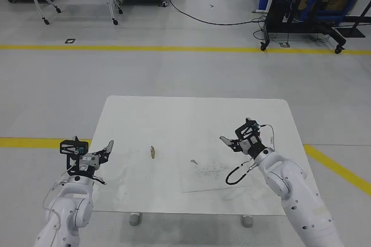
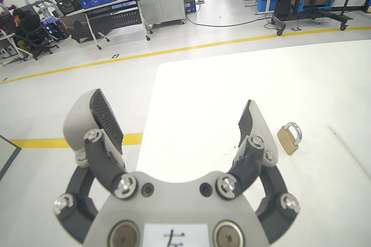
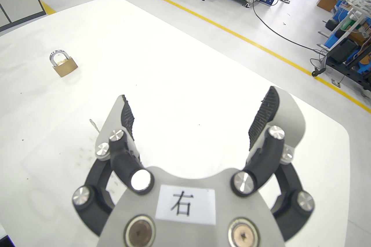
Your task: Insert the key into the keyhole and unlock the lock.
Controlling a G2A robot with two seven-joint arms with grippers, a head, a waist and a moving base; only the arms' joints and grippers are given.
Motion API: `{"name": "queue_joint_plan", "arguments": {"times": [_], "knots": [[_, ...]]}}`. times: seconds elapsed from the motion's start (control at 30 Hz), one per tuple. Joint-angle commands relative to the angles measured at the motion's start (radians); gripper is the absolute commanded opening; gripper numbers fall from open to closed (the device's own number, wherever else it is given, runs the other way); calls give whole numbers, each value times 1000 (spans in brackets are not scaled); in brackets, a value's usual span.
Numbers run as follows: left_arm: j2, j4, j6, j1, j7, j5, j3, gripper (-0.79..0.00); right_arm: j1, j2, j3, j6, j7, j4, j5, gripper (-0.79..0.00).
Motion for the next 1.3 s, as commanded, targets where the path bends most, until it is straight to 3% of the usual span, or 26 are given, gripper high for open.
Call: {"name": "queue_joint_plan", "arguments": {"times": [0.0, 0.07, 0.17, 0.4, 0.53, 0.6, 0.67, 0.7, 0.9, 1.17, 1.27], "knots": [[0, 0, 0, 0, 0, 0, 0, 0, 0, 0, 0, 0, 0, 0, 0, 0], [0, 0, 0, 0, 0, 0, 0, 0, -1, 0, -5, -11, -2, 3, 3, 0], [0, 0, 0, 0, 0, 0, 0, 0, 34, 0, -37, -130, -7, 48, 29, 0], [0, 0, 0, 0, 0, 0, 0, 0, 222, -3, -201, -547, 63, 223, -43, 0], [0, 0, 0, 0, 0, 0, 0, 0, 339, -28, -321, -572, 186, 318, -51, 0], [0, 0, 0, 0, 0, 0, 0, 0, 381, -41, -367, -576, 219, 351, -30, -135], [0, 0, 0, 0, 0, 0, 0, 0, 415, -51, -399, -579, 248, 379, -14, -215], [0, 0, 0, 0, 0, 0, 0, 0, 429, -55, -411, -577, 260, 390, -7, -302], [0, 0, 0, 0, 0, 0, 0, 0, 495, -79, -478, -574, 348, 457, 51, -471], [0, 0, 0, 0, 0, 0, 0, 0, 548, -100, -541, -581, 413, 522, 105, -631], [0, 0, 0, 0, 0, 0, 0, 0, 560, -104, -556, -583, 425, 535, 108, -785]]}}
